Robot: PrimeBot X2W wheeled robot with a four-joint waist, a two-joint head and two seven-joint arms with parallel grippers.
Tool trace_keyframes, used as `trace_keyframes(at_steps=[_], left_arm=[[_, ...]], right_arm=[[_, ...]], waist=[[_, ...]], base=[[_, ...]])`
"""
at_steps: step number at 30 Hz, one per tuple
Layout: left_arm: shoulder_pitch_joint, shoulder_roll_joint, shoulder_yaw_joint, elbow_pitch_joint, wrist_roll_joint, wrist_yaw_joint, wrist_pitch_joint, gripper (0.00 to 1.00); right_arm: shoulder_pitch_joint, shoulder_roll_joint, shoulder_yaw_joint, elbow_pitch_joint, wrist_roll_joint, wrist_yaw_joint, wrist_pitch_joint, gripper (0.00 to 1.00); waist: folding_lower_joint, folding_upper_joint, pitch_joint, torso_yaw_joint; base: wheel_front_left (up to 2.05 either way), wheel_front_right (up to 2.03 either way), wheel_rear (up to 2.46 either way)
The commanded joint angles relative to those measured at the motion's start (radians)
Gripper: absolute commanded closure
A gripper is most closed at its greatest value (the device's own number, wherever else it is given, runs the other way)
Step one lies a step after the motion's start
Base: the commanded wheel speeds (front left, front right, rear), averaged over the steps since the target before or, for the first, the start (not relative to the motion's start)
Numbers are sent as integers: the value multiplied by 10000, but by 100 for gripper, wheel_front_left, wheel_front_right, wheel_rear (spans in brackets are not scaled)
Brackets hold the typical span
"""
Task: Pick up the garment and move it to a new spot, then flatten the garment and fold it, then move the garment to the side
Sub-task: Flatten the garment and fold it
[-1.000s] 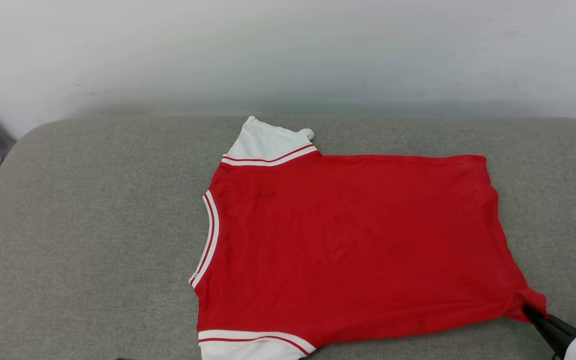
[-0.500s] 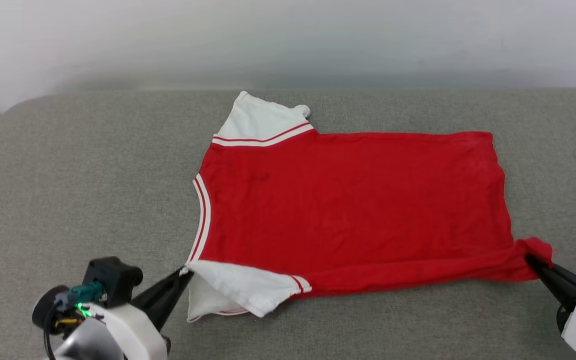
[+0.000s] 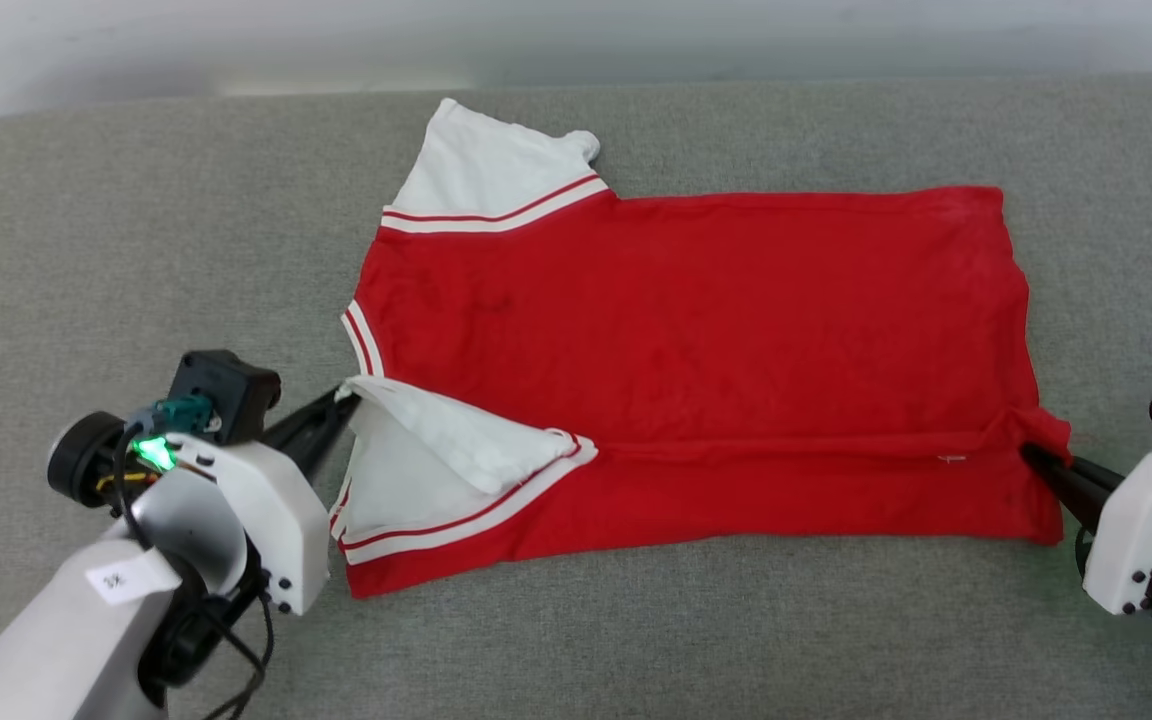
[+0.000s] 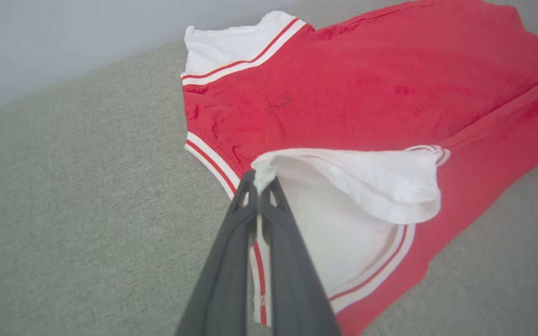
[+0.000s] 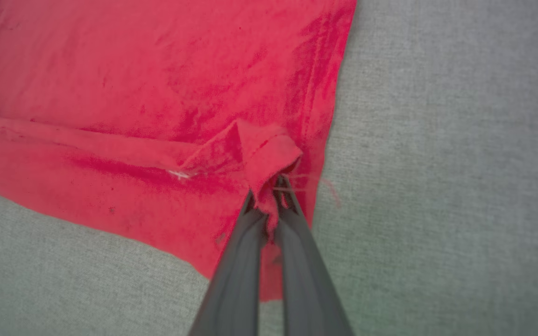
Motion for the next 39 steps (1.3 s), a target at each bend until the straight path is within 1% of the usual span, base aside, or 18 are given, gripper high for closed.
trace_keyframes(at_steps=[1,9,12,13,14,16,21,24,27,30,32,33,34,39], left_arm=[[-295,-38,-31,277,120,-64,14,100],[-1145,-547,-417,1974,349,-429,-185,100],[-1319,-820,-540,2621,411,-396,-274,100],[-1385,-918,-583,2785,439,-413,-345,54],[-1426,-1006,-632,2992,469,-432,-422,0],[-1480,-1204,-699,3344,505,-418,-628,0],[-1624,-1688,-544,4171,461,-172,-1316,0],[-1641,-1856,-437,4530,398,-45,-1643,0],[-1463,-1946,-335,4724,238,128,-1669,0],[-1142,-1872,-173,4602,115,490,-1567,0],[-754,-1723,-164,4434,-3,730,-1192,0],[-586,-1609,-176,4250,12,920,-982,0],[-428,-1501,-146,4039,45,1150,-811,0],[854,-1073,1,2461,-328,1944,-2,0]], right_arm=[[-241,105,12,84,-133,-7,82,100],[-857,382,205,669,-578,-7,485,100],[-946,447,271,905,-694,-7,582,100],[-979,476,295,967,-759,-7,600,76],[-1018,507,328,1018,-835,-7,568,0],[-1041,540,402,1105,-994,-7,490,0],[-1096,593,363,1154,-1317,-7,19,0],[-1092,495,370,1089,-1628,-7,-242,0],[-988,427,261,1019,-1920,-7,-331,0],[-724,563,-49,923,-2167,-7,-127,0],[-489,709,-413,816,-2329,-7,148,0],[-326,786,-583,713,-2460,-7,349,0],[-180,873,-766,568,-2576,-7,534,0],[778,1629,-2180,-356,-3212,-8,1637,0]], waist=[[-2,0,146,-59],[-2,0,317,-109],[-2,0,296,-102],[-2,0,280,-99],[-2,0,247,-98],[-2,0,157,-90],[-2,0,-194,-46],[-2,0,-472,-43],[-2,0,-801,-22],[-2,0,-1103,-13],[-2,0,-1298,-10],[-2,0,-1381,-6],[-2,0,-1451,0],[-2,0,-1603,2]], base=[[0,0,0],[0,0,0],[0,0,0],[0,0,0],[0,0,0],[0,0,0],[0,0,0],[0,0,0],[0,0,0],[0,0,0],[0,0,0],[0,0,0],[0,0,0],[0,0,0]])
